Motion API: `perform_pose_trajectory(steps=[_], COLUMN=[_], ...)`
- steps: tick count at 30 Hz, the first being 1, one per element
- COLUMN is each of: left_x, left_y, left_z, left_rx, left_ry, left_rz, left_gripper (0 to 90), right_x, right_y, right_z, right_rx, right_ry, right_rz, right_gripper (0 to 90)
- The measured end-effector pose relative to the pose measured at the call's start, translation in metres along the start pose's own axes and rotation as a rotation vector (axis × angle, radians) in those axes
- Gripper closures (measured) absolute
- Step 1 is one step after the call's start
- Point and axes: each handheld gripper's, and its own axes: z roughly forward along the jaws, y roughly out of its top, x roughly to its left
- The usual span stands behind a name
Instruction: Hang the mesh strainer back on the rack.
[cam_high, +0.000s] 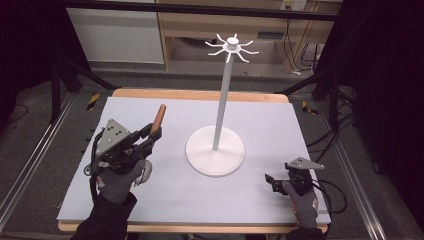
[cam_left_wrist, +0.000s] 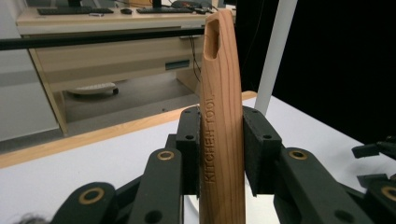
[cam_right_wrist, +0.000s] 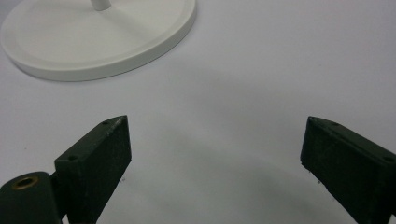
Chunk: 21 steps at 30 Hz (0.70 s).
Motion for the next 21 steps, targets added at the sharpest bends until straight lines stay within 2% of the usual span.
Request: perform_pose_trajectory(steps=[21], left_x=[-0.016], left_y=[0.037], left_z=[-0.004], left_rx=[-0.097], left_ry=[-0.029], left_rz=[0.009], left_gripper=[69.7], right_x=[0.0], right_y=[0.0], right_z=[0.001], right_rx=[0.004], right_ry=[0.002], right_rz=[0.001], right_gripper=[9.0])
